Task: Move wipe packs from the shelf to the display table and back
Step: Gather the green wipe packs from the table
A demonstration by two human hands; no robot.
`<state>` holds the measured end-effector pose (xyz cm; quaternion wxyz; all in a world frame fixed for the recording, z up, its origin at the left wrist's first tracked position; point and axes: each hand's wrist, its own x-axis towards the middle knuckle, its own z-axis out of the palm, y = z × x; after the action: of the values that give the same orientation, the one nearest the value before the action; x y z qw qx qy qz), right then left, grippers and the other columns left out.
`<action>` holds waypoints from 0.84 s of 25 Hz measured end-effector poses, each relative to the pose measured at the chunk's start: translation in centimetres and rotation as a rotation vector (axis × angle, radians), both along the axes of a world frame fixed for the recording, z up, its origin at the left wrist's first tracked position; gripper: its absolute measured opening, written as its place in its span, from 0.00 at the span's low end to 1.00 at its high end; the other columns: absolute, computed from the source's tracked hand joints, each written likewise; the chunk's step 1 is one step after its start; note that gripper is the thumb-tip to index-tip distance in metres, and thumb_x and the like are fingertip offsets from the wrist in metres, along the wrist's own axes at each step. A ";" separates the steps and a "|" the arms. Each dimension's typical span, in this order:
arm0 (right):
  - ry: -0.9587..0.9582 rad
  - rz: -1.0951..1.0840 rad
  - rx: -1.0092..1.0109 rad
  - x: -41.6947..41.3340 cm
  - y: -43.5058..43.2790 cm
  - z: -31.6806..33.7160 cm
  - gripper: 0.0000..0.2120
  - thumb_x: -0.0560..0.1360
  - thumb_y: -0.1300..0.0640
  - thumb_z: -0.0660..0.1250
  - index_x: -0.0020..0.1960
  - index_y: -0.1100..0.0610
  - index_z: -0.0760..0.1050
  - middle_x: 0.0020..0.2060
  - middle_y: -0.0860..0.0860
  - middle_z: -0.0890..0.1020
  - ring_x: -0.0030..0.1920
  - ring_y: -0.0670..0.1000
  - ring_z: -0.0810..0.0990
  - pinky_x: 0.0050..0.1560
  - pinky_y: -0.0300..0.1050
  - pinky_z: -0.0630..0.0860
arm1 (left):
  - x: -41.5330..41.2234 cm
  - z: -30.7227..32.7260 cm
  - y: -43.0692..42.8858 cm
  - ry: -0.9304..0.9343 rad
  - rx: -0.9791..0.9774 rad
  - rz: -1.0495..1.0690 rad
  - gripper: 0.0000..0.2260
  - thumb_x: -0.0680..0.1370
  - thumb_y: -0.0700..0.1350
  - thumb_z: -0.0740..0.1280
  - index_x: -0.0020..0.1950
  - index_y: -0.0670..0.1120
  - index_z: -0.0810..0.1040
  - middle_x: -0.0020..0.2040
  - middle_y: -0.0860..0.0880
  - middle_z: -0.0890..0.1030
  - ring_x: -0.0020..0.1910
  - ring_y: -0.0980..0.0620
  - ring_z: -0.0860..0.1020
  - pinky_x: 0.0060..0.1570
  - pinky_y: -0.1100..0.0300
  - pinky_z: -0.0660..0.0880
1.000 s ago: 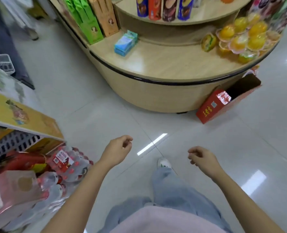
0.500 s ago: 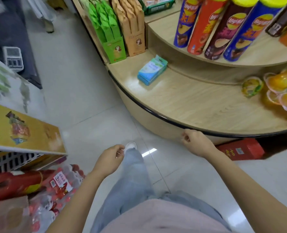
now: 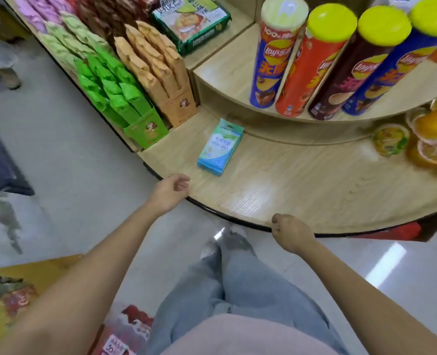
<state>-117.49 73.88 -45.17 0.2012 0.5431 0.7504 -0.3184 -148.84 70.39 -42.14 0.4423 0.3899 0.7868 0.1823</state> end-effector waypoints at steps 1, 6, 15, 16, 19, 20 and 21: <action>0.012 -0.007 -0.015 -0.4 1.3 -0.4 0.13 0.77 0.59 0.56 0.59 0.62 0.72 0.55 0.59 0.78 0.53 0.60 0.77 0.50 0.50 0.76 | -0.3 -1.0 2.6 0.016 -0.002 -0.011 0.13 0.74 0.34 0.65 0.57 0.45 0.75 0.51 0.45 0.77 0.48 0.50 0.75 0.43 0.68 0.73; 0.064 -0.024 -0.047 -1.9 7.8 -1.9 0.15 0.78 0.59 0.55 0.62 0.61 0.71 0.59 0.58 0.76 0.56 0.58 0.76 0.54 0.52 0.75 | 0.7 -4.8 12.4 0.241 0.004 -0.149 0.21 0.74 0.42 0.69 0.67 0.45 0.72 0.62 0.43 0.76 0.58 0.44 0.75 0.58 0.53 0.72; 0.068 -0.038 -0.088 -4.5 10.9 -3.3 0.15 0.79 0.58 0.53 0.63 0.62 0.70 0.57 0.59 0.77 0.54 0.58 0.76 0.52 0.52 0.76 | 1.5 -8.0 16.1 0.236 -0.131 -0.077 0.25 0.66 0.57 0.75 0.55 0.46 0.72 0.50 0.47 0.80 0.47 0.46 0.79 0.42 0.53 0.74; 0.068 -0.048 -0.100 -4.9 10.8 -3.3 0.15 0.79 0.58 0.53 0.63 0.62 0.70 0.57 0.59 0.77 0.54 0.58 0.77 0.52 0.52 0.76 | 1.3 -7.7 16.1 0.253 -0.147 -0.096 0.24 0.66 0.58 0.75 0.54 0.46 0.73 0.49 0.47 0.81 0.45 0.45 0.79 0.40 0.54 0.73; 0.113 -0.122 -0.113 -6.5 11.2 -3.2 0.16 0.78 0.58 0.56 0.63 0.60 0.71 0.58 0.58 0.77 0.56 0.58 0.76 0.53 0.51 0.76 | 0.1 -6.6 15.7 0.293 -0.172 -0.109 0.25 0.66 0.57 0.75 0.54 0.44 0.73 0.48 0.46 0.80 0.44 0.44 0.78 0.37 0.56 0.69; 0.119 -0.143 -0.114 -7.3 11.5 -2.9 0.16 0.78 0.58 0.56 0.63 0.60 0.71 0.58 0.58 0.77 0.57 0.57 0.76 0.53 0.49 0.75 | -0.6 -6.5 15.4 0.266 -0.190 -0.082 0.26 0.66 0.56 0.76 0.55 0.44 0.73 0.49 0.46 0.80 0.46 0.44 0.79 0.37 0.56 0.70; 0.124 -0.157 -0.109 -8.3 11.8 -2.6 0.16 0.77 0.57 0.57 0.63 0.59 0.71 0.58 0.58 0.77 0.57 0.57 0.76 0.52 0.48 0.74 | -1.4 -6.2 15.0 0.218 -0.188 -0.036 0.26 0.66 0.55 0.76 0.56 0.43 0.74 0.49 0.46 0.80 0.47 0.44 0.79 0.39 0.55 0.71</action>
<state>-125.76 85.67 -47.81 0.1581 0.5674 0.6983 -0.4067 -150.25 85.38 -48.39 0.3918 0.3782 0.8368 0.0561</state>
